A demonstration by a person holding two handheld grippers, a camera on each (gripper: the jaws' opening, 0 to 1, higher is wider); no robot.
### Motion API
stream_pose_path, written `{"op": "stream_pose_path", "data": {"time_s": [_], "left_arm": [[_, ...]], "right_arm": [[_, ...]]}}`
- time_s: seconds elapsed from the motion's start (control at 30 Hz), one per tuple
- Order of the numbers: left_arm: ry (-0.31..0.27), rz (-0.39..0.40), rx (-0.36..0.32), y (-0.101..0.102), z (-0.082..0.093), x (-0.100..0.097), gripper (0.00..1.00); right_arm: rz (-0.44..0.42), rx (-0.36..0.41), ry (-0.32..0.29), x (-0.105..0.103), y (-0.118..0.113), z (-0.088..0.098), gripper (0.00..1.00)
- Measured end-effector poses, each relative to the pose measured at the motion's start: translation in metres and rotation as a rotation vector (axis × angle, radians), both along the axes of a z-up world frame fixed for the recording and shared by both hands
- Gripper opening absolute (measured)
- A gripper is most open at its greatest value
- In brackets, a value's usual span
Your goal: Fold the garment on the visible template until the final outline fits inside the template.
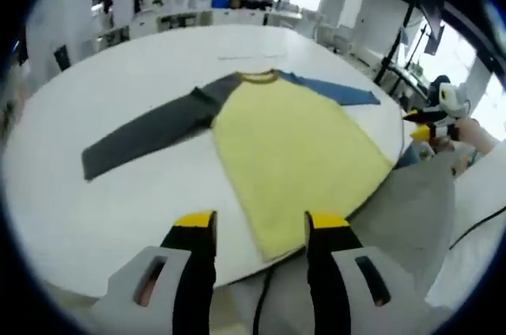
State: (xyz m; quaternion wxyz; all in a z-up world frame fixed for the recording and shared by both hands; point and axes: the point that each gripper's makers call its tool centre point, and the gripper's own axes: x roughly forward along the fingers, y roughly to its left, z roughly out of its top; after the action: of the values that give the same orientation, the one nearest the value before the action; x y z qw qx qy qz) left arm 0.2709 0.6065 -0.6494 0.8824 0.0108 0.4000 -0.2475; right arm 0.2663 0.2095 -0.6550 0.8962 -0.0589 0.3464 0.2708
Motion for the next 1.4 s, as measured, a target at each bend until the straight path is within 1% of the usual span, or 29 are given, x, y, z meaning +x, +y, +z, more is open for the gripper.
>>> {"op": "stream_pose_path", "data": {"time_s": [0.07,0.1,0.27,0.37,0.47,0.6,0.7,0.8,0.9,1.0,1.07,1.13,1.2,1.3,1.33,1.4], "left_arm": [[-0.002,0.003,-0.024,-0.001,0.002,0.001,0.47],[-0.005,0.015,-0.054,-0.003,0.01,0.0,0.48],[-0.03,0.038,-0.11,-0.006,0.033,-0.002,0.52],[-0.048,0.032,-0.115,-0.006,0.044,-0.003,0.56],[-0.059,0.014,-0.126,-0.008,0.053,-0.004,0.6],[-0.057,-0.022,-0.139,-0.009,0.063,-0.009,0.68],[-0.07,-0.037,-0.134,-0.008,0.07,-0.01,0.7],[-0.082,-0.049,-0.133,-0.008,0.076,-0.011,0.73],[-0.087,-0.066,-0.129,-0.009,0.08,-0.012,0.76],[-0.095,-0.08,-0.135,-0.009,0.086,-0.013,0.8],[-0.105,-0.083,-0.155,-0.009,0.092,-0.012,0.82],[-0.117,-0.081,-0.17,-0.009,0.097,-0.011,0.85],[-0.122,-0.079,-0.173,-0.008,0.1,-0.01,0.86],[-0.126,-0.078,-0.159,-0.005,0.104,-0.011,0.9],[-0.13,-0.076,-0.155,-0.004,0.106,-0.011,0.93],[-0.14,-0.075,-0.152,-0.001,0.11,-0.011,0.98]], "right_arm": [[0.036,-0.019,-0.043,0.003,-0.001,0.006,0.65],[0.04,-0.031,-0.052,0.004,-0.003,0.006,0.67],[0.097,-0.102,-0.048,-0.001,-0.008,0.003,0.73],[0.103,-0.104,-0.058,-0.003,-0.008,0.005,0.78],[0.096,-0.115,-0.079,-0.001,-0.009,0.011,0.88],[0.121,-0.129,-0.093,-0.001,-0.008,0.021,0.9],[0.126,-0.106,-0.098,0.0,-0.006,0.031,0.94],[0.141,-0.075,-0.087,-0.002,-0.002,0.039,0.93],[0.146,-0.072,-0.081,-0.004,-0.001,0.045,0.93],[0.144,-0.041,-0.092,-0.004,0.0,0.054,0.93],[0.129,-0.007,-0.097,-0.004,0.0,0.059,0.94],[0.111,0.058,-0.111,-0.004,0.002,0.068,0.97],[0.095,0.101,-0.113,-0.004,0.003,0.073,0.99],[0.07,0.141,-0.129,-0.001,-0.001,0.082,0.99],[0.058,0.147,-0.128,0.0,-0.004,0.083,0.99],[0.046,0.143,-0.122,0.002,-0.01,0.084,0.99]]}}
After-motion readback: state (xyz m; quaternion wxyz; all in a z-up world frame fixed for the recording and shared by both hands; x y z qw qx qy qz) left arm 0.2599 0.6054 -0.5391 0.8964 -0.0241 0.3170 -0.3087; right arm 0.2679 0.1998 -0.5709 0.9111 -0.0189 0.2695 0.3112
